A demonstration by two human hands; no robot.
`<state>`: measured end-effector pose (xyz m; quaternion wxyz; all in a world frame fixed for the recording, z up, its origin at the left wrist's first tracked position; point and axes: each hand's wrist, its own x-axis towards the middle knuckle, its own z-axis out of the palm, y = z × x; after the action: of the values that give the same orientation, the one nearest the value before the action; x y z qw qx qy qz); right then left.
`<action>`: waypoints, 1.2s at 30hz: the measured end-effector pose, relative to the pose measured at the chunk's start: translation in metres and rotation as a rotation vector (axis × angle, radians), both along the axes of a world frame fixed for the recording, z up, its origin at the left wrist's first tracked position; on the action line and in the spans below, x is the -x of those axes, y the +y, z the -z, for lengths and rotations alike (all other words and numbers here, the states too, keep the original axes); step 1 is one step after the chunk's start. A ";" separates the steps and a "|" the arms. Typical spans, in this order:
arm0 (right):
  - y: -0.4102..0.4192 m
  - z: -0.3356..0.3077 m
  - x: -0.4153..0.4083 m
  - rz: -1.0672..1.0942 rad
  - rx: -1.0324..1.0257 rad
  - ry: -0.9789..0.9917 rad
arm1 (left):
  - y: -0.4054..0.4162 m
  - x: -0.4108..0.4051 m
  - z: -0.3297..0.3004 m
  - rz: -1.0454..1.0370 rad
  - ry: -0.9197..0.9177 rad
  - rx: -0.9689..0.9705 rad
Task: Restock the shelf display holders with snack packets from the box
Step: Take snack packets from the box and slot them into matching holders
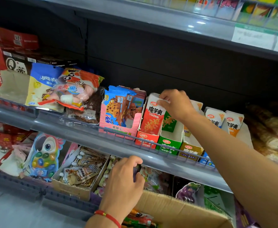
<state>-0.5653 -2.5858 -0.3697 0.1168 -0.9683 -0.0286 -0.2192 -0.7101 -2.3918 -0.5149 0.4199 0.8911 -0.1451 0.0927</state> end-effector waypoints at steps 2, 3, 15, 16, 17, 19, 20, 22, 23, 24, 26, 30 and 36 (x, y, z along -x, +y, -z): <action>0.002 -0.002 -0.010 0.015 0.077 0.004 | 0.001 -0.001 -0.001 0.004 0.003 -0.013; 0.002 -0.003 -0.015 0.021 0.118 -0.001 | 0.001 -0.001 -0.001 0.010 0.002 -0.018; -0.007 -0.013 -0.051 0.044 0.347 -0.013 | 0.003 -0.007 -0.005 0.050 0.007 -0.002; -0.007 -0.015 -0.053 0.045 0.349 0.000 | 0.002 -0.007 -0.005 0.055 0.009 -0.006; -0.006 -0.016 -0.055 0.049 0.345 0.014 | 0.001 -0.008 -0.005 0.059 0.009 -0.008; -0.006 -0.017 -0.057 0.051 0.336 0.019 | 0.000 -0.009 -0.004 0.063 0.007 -0.004; -0.005 -0.017 -0.058 0.052 0.335 0.013 | -0.001 -0.010 -0.004 0.063 0.008 -0.001; -0.005 -0.015 -0.060 0.061 0.340 0.001 | -0.001 -0.010 -0.004 0.063 0.011 -0.004; -0.005 -0.014 -0.061 0.069 0.350 -0.006 | -0.001 -0.010 -0.004 0.065 0.009 -0.006; -0.004 -0.012 -0.062 0.081 0.363 -0.014 | -0.001 -0.010 -0.005 0.069 0.008 -0.006; -0.005 -0.008 -0.063 0.106 0.385 -0.027 | -0.001 -0.010 -0.005 0.074 0.011 -0.002; -0.006 -0.002 -0.063 0.121 0.426 -0.073 | 0.000 -0.010 -0.003 0.071 0.008 -0.012; -0.006 0.003 -0.057 0.076 0.431 -0.130 | 0.000 -0.011 -0.001 0.065 -0.002 -0.009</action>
<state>-0.5087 -2.5923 -0.3725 -0.1030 -0.9550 -0.0455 -0.2743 -0.6995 -2.3919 -0.5138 0.4185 0.8877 -0.1747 0.0794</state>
